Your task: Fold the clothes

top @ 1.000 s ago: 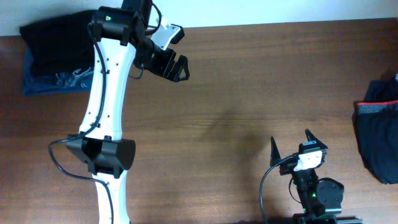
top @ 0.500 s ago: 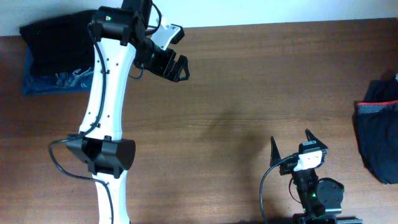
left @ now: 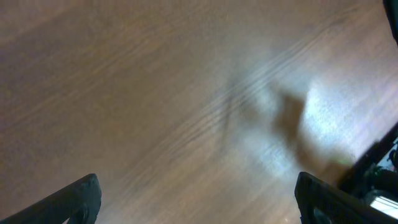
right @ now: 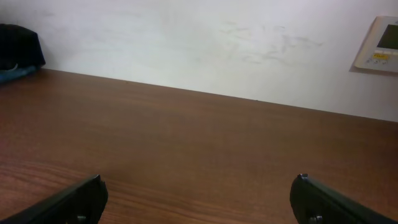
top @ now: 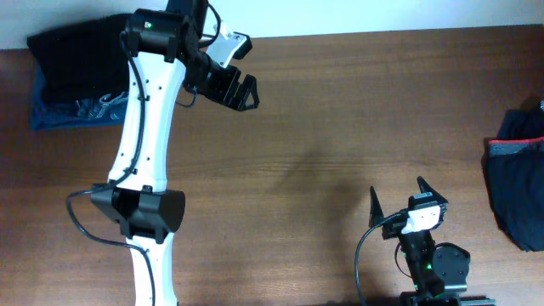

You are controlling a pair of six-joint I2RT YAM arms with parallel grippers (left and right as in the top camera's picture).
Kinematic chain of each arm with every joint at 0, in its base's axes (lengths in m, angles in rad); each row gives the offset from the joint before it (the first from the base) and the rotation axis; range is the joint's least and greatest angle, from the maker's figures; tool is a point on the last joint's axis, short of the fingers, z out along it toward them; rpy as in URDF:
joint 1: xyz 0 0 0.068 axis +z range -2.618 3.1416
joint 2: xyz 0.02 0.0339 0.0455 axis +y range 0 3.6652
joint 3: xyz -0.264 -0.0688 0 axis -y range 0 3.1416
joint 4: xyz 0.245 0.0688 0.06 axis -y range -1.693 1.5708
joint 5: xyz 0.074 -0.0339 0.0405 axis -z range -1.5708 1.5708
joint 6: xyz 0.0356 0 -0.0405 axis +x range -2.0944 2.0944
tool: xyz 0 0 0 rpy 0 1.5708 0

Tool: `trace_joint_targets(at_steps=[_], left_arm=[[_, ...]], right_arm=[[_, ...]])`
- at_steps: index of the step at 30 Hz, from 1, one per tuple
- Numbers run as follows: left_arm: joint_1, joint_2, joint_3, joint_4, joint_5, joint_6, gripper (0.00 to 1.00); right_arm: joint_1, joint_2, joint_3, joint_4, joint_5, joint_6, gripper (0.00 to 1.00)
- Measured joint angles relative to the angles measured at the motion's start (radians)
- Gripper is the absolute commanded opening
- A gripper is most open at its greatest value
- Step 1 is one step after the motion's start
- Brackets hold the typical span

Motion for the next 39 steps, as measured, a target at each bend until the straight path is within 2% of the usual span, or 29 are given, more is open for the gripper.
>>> trace_joint_targets(at_steps=[6, 11, 14, 17, 23, 28, 34, 39], left_arm=[[-0.035, -0.018, -0.014, 0.171, -0.007, 0.004, 0.99], [-0.122, -0.154, -0.166, 0.295, -0.074, 0.032, 0.99], [-0.173, -0.346, -0.383, 0.370, -0.151, 0.046, 0.99], [-0.166, -0.521, -0.664, 0.431, -0.202, 0.049, 0.99], [-0.162, -0.782, -1.131, 0.655, -0.252, 0.053, 0.99], [-0.137, -0.996, -1.506, 0.944, -0.261, 0.052, 0.99], [-0.026, -1.321, -2.002, 1.366, -0.196, 0.052, 0.99], [0.032, -1.563, -2.308, 1.623, -0.174, 0.053, 0.99]], right_arm=[[0.000, 0.000, 0.000, 0.000, 0.000, 0.000, 0.99], [0.000, 0.000, 0.000, 0.000, 0.000, 0.000, 0.99], [0.000, 0.000, 0.000, 0.000, 0.000, 0.001, 0.99], [0.000, 0.000, 0.000, -0.001, 0.000, 0.000, 0.98], [0.000, -0.001, 0.000, -0.001, 0.000, 0.000, 0.99], [0.000, -0.002, 0.000, 0.000, 0.000, 0.000, 0.99], [0.000, -0.002, 0.000, -0.002, 0.000, 0.000, 0.99], [0.000, -0.002, 0.000, -0.001, 0.000, 0.001, 0.99]])
